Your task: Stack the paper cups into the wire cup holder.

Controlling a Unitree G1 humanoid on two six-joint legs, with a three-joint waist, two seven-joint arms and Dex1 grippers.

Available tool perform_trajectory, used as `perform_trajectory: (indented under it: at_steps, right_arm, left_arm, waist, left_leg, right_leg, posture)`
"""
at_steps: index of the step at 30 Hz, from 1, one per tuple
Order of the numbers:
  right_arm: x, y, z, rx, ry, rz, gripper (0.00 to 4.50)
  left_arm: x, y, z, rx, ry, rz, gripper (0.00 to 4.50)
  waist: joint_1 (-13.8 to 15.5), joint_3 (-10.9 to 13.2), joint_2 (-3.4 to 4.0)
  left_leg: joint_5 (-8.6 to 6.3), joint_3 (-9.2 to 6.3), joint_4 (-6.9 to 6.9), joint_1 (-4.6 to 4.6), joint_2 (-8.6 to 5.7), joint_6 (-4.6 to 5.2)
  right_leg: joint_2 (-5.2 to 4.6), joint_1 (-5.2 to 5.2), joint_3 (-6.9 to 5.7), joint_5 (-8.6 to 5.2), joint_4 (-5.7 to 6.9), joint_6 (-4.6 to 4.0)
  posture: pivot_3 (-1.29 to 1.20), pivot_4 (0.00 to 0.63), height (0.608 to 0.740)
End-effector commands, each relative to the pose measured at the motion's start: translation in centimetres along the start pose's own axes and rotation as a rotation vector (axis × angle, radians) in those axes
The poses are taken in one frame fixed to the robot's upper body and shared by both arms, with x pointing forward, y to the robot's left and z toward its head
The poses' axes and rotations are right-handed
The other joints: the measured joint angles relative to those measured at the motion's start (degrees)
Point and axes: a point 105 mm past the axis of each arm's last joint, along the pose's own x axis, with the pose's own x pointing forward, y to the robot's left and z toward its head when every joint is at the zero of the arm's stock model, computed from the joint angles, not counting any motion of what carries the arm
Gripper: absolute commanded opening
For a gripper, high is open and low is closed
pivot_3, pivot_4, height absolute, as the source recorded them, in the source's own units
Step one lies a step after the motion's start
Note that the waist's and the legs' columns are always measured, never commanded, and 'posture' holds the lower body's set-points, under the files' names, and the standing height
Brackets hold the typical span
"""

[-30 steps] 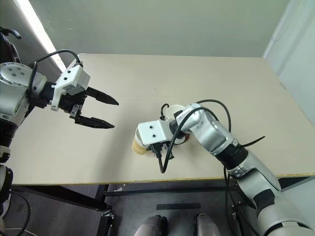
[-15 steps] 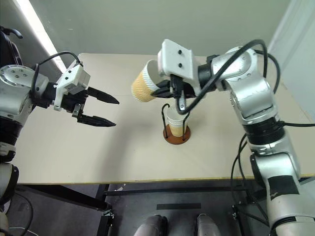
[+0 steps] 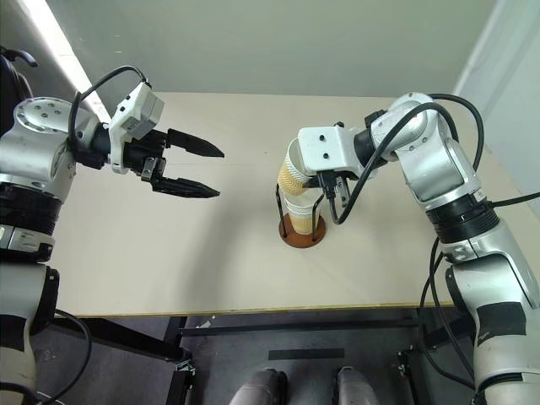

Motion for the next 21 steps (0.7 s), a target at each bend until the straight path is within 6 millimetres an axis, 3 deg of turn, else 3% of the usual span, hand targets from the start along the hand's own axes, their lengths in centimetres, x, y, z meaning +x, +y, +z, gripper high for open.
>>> perform_trajectory:
  at_steps: [1, 10, 21]
  right_arm:
    - [-1.1, -0.8, 0.2, -0.075, 0.051, -0.008, 0.06]
    - [-1.8, -0.1, -0.8, -0.113, 0.112, 0.056, 0.06]
    - [-0.4, 0.4, -0.6, -0.185, 0.129, 0.116, 0.06]
  left_arm:
    - [-0.7, 0.0, 1.5, 0.051, -0.028, -0.005, 4.50]
    - [-0.7, 0.1, 1.3, 0.055, -0.031, -0.003, 4.50]
    - [-0.6, 0.0, 1.0, 0.058, -0.029, -0.003, 4.50]
  waist:
    - [0.01, 0.00, 0.00]
    - [0.02, 0.00, 0.00]
    - [0.02, 0.00, 0.00]
  left_leg:
    - [0.00, 0.00, 0.00, 0.00, 0.00, 0.00]
    - [0.01, 0.01, 0.01, 0.00, 0.00, 0.02]
    - [0.01, 0.01, 0.02, 0.00, 0.00, 0.02]
  right_leg:
    - [0.00, 0.00, 0.00, -0.01, 0.00, -0.01]
    - [0.00, 0.02, -0.01, -0.01, 0.00, -0.01]
    - [0.00, 0.03, -0.01, 0.00, 0.00, 0.00]
  posture:
    - [0.00, 0.150, 0.740]
    - [0.00, 0.150, 0.740]
    - [0.00, 0.150, 0.740]
